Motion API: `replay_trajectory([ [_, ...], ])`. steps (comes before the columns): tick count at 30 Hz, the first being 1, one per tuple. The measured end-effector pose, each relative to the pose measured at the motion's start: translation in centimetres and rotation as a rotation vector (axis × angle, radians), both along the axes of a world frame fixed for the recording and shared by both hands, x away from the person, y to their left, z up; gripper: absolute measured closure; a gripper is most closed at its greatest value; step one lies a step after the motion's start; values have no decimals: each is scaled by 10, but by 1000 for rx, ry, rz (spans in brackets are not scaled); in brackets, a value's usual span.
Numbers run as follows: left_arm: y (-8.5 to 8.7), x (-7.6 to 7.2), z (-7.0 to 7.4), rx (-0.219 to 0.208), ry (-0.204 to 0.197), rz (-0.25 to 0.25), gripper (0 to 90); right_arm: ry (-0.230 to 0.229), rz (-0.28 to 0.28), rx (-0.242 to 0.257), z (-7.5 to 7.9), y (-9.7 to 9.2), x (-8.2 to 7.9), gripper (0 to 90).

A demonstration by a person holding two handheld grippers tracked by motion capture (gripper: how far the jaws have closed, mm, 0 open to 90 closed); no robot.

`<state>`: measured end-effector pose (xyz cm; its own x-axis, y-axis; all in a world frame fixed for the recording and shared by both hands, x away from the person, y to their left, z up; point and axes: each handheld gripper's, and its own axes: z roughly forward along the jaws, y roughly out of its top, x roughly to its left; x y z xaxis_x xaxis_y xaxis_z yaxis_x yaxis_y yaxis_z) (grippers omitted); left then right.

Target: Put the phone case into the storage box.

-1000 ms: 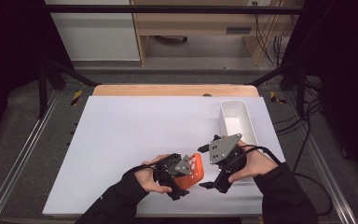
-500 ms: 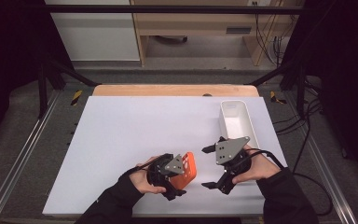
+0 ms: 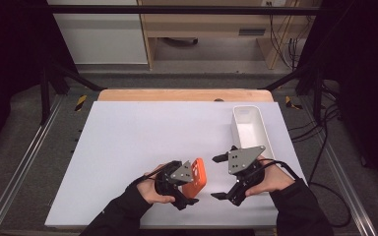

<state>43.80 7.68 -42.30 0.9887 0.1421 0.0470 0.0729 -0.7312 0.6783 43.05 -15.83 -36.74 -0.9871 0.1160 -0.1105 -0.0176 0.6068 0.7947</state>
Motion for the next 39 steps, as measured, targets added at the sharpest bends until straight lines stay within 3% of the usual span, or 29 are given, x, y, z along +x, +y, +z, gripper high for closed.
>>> replay_trajectory([
  [16,-2,0,8,-79,0,-15,156,14,8,38,1,2,-1,29],
  [39,-18,2,17,-126,18,-62,156,31,23,63,2,1,-1,29],
])
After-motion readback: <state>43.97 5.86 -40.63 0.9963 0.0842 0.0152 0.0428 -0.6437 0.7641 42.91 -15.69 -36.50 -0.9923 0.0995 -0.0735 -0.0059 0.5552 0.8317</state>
